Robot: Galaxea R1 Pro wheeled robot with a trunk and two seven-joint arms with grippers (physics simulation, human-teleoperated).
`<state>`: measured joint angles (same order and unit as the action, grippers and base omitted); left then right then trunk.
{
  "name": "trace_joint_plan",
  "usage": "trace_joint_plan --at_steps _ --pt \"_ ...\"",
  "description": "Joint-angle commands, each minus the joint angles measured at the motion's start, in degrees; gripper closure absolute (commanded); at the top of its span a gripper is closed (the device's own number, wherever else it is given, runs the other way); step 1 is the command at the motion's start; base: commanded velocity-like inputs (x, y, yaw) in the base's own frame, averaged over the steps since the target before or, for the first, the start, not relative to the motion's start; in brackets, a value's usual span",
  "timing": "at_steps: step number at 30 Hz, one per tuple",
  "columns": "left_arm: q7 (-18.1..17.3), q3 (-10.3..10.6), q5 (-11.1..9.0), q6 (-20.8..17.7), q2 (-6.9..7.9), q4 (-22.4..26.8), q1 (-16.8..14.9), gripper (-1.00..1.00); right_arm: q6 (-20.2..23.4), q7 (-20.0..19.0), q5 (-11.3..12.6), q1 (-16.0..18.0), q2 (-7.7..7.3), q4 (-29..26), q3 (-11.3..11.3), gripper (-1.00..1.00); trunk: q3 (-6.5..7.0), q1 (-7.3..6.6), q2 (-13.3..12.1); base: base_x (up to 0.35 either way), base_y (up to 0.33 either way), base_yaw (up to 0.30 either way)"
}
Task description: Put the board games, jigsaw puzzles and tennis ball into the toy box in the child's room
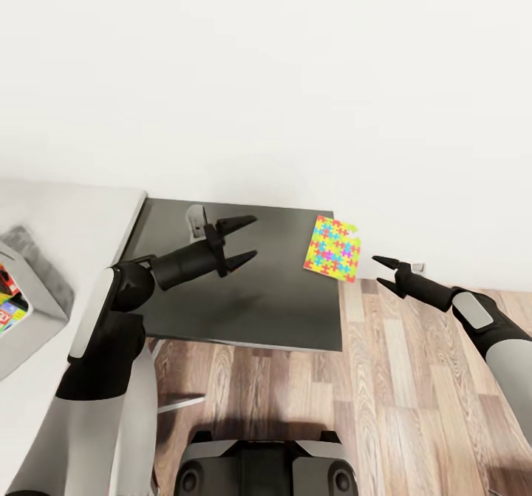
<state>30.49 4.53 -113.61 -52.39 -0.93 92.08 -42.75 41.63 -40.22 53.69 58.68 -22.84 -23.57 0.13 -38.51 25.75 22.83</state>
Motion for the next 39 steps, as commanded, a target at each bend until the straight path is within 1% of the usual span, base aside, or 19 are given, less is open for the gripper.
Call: trace_joint_plan --at_steps 1,24,39 --pt "0.6 -0.05 -0.56 -0.04 -0.03 0.03 -0.04 -1.0 0.31 -0.08 0.2 0.01 -0.04 -0.02 0.02 -1.0 -0.07 0.03 0.09 0.0 0.0 0.061" --pt "0.7 -0.03 -0.56 -0.04 -0.03 0.03 -0.05 -1.0 0.38 -0.36 0.18 -0.05 -0.09 -0.23 0.04 -1.0 -0.07 0.03 0.09 0.0 0.0 0.025" --pt "0.71 0.01 -0.56 -0.04 -0.03 0.03 -0.05 -1.0 0.31 -0.36 0.18 -0.06 -0.1 -0.25 0.05 -1.0 -0.07 0.03 0.09 0.0 0.0 0.16"
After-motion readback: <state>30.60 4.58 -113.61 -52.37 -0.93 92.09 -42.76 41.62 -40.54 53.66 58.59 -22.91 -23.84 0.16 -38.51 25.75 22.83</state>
